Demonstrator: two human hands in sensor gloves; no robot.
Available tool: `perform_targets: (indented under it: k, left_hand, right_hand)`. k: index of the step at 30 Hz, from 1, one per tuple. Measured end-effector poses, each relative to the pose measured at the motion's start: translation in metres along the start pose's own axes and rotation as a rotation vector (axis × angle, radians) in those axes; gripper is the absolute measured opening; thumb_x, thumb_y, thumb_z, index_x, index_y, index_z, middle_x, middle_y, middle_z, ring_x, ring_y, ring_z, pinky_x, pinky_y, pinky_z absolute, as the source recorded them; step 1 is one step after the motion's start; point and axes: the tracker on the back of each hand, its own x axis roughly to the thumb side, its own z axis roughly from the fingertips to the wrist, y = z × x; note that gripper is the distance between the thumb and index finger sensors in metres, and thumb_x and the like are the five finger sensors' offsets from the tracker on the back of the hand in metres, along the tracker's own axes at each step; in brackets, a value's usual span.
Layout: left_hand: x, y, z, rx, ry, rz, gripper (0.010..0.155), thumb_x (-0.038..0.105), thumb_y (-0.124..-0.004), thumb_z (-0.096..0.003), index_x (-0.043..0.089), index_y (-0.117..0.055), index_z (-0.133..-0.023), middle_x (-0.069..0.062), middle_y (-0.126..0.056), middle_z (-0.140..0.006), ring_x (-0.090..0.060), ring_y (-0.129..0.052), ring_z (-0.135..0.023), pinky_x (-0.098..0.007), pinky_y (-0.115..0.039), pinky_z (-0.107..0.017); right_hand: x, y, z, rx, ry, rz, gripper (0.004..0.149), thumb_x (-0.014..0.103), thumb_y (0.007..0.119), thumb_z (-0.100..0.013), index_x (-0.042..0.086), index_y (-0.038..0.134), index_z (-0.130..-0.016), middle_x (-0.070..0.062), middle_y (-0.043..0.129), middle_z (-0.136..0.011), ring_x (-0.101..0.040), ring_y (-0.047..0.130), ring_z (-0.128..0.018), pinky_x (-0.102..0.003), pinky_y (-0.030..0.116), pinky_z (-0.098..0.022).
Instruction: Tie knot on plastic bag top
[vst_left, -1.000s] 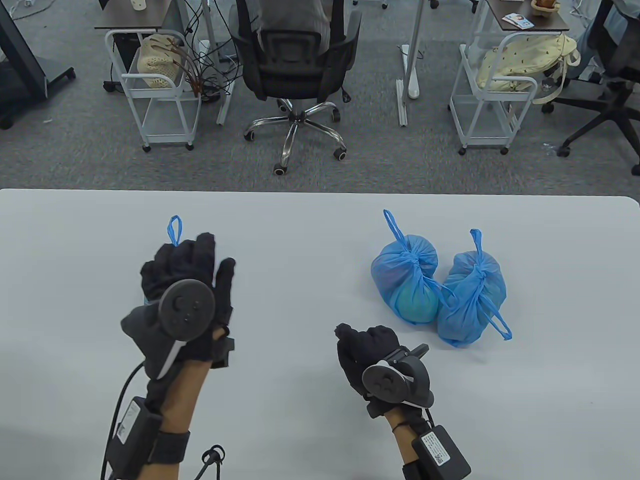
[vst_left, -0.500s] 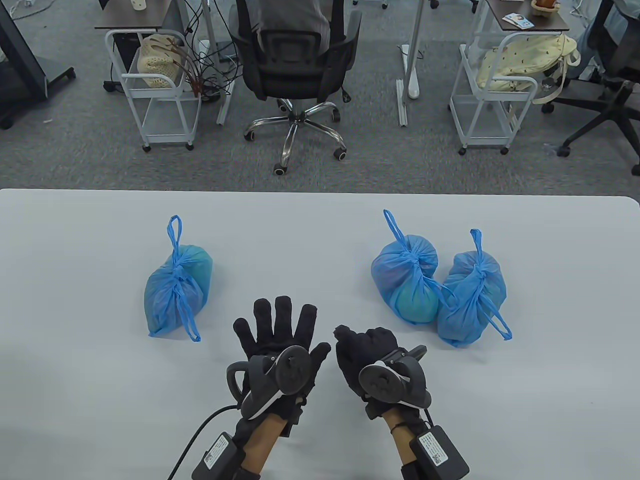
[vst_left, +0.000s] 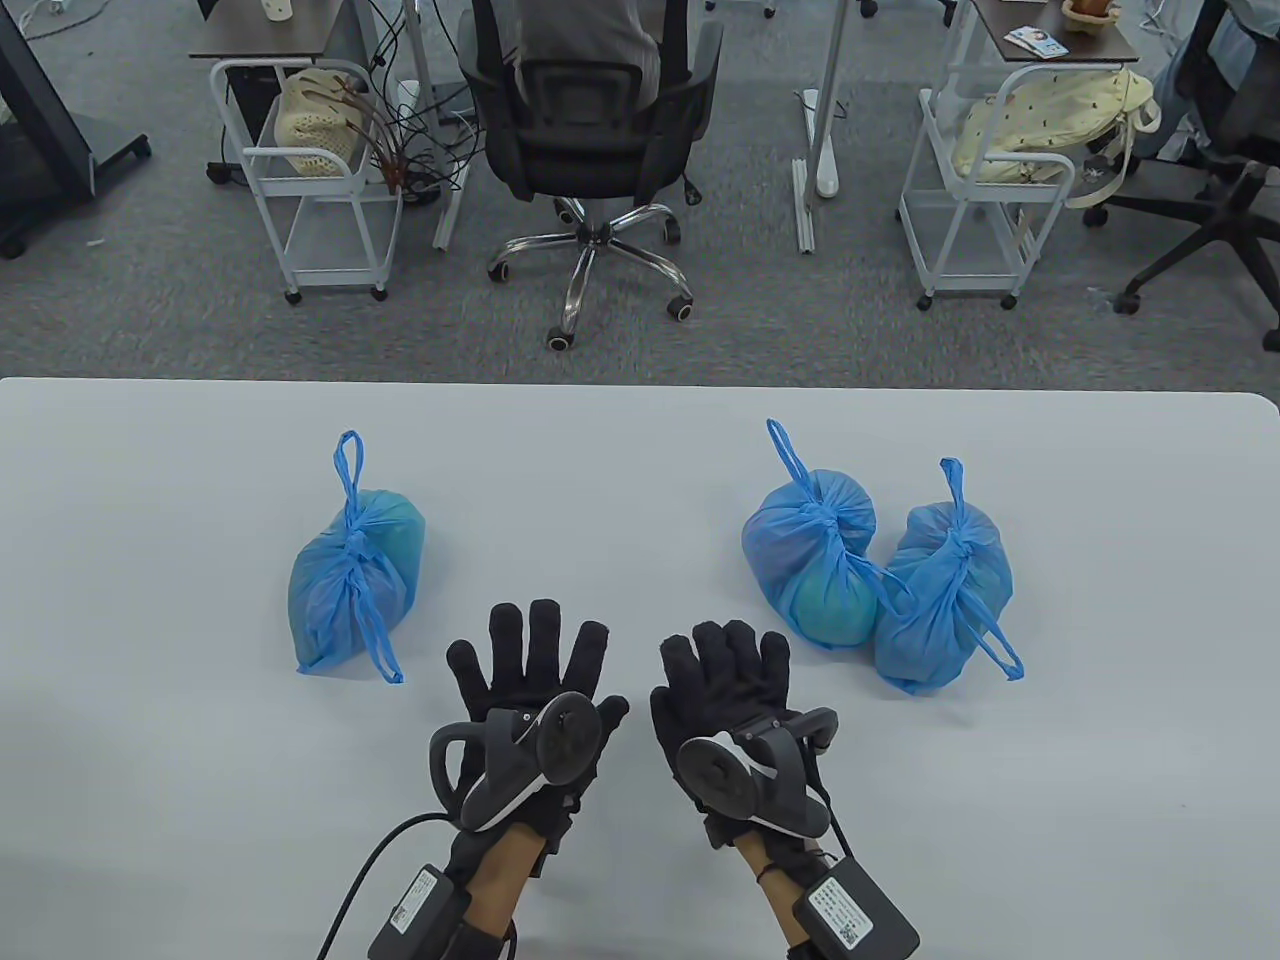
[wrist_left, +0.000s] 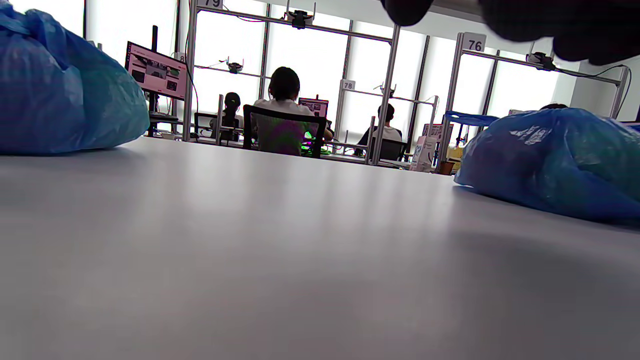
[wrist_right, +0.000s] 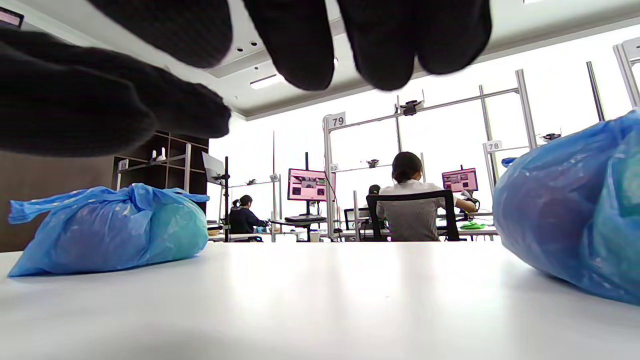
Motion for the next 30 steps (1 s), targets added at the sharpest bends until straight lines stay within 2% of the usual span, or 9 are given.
perform_targets:
  k: [5,11,14,16,25,28,30]
  left_hand:
    - [-0.004,0.000,-0.001,0.005,-0.002,-0.026,0.068,0.066,-0.052,-0.0498,0.043,-0.035,-0.111,-0.006,-0.016,-0.125,-0.041,0.001,-0.107,-0.070,0.002,-0.061]
    - [-0.006,-0.001,-0.002,0.000,0.005,-0.018,0.067,0.066,-0.052,-0.0498,0.044,-0.036,-0.111,-0.005,-0.016,-0.125,-0.040,0.001,-0.107,-0.070,0.001,-0.061]
    - [-0.008,-0.003,-0.003,-0.007,0.012,-0.015,0.067,0.066,-0.052,-0.0499,0.043,-0.037,-0.111,-0.006,-0.017,-0.124,-0.041,-0.004,-0.107,-0.070,0.001,-0.061]
    - [-0.010,-0.004,-0.004,-0.013,0.016,-0.004,0.067,0.066,-0.052,-0.0499,0.043,-0.037,-0.111,-0.006,-0.017,-0.125,-0.040,0.000,-0.107,-0.070,0.001,-0.062]
    - [-0.010,-0.004,-0.004,-0.022,0.015,0.006,0.067,0.066,-0.052,-0.0499,0.043,-0.037,-0.111,-0.006,-0.018,-0.124,-0.040,-0.004,-0.107,-0.070,0.000,-0.062]
    - [-0.009,-0.003,-0.004,-0.050,0.003,-0.008,0.067,0.065,-0.053,-0.0498,0.043,-0.036,-0.111,-0.006,-0.016,-0.124,-0.040,0.000,-0.107,-0.070,0.001,-0.062]
    - [-0.007,0.001,-0.003,-0.033,-0.015,-0.024,0.068,0.066,-0.053,-0.0496,0.044,-0.036,-0.111,-0.005,-0.016,-0.125,-0.039,0.001,-0.107,-0.070,0.001,-0.063]
  right_hand:
    - [0.006,0.005,0.002,0.082,0.050,0.014,0.071,0.050,0.070,-0.053,0.005,0.057,-0.106,-0.036,0.046,-0.105,-0.062,0.031,-0.097,-0.076,0.022,-0.056]
    - [0.003,0.011,0.002,0.150,0.068,0.093,0.077,0.056,0.067,-0.054,0.009,0.044,-0.110,-0.033,0.030,-0.108,-0.058,0.013,-0.097,-0.074,0.008,-0.053]
    - [0.002,0.012,0.002,0.174,0.068,0.104,0.079,0.058,0.066,-0.054,0.010,0.039,-0.111,-0.032,0.026,-0.108,-0.057,0.009,-0.097,-0.073,0.007,-0.054]
    - [0.001,0.013,0.002,0.191,0.075,0.099,0.080,0.058,0.065,-0.054,0.011,0.037,-0.111,-0.032,0.024,-0.108,-0.056,0.008,-0.097,-0.072,0.007,-0.054]
    - [0.001,0.012,0.002,0.210,0.068,0.093,0.081,0.059,0.065,-0.053,0.011,0.035,-0.111,-0.031,0.023,-0.109,-0.055,0.004,-0.096,-0.071,0.005,-0.054]
    - [0.001,0.014,0.001,0.275,0.048,0.083,0.085,0.062,0.065,-0.053,0.013,0.031,-0.112,-0.029,0.021,-0.110,-0.055,0.001,-0.097,-0.071,0.004,-0.055]
    - [0.001,0.012,0.000,0.307,0.027,0.066,0.086,0.065,0.062,-0.053,0.014,0.026,-0.112,-0.028,0.020,-0.111,-0.055,0.001,-0.097,-0.071,0.004,-0.056]
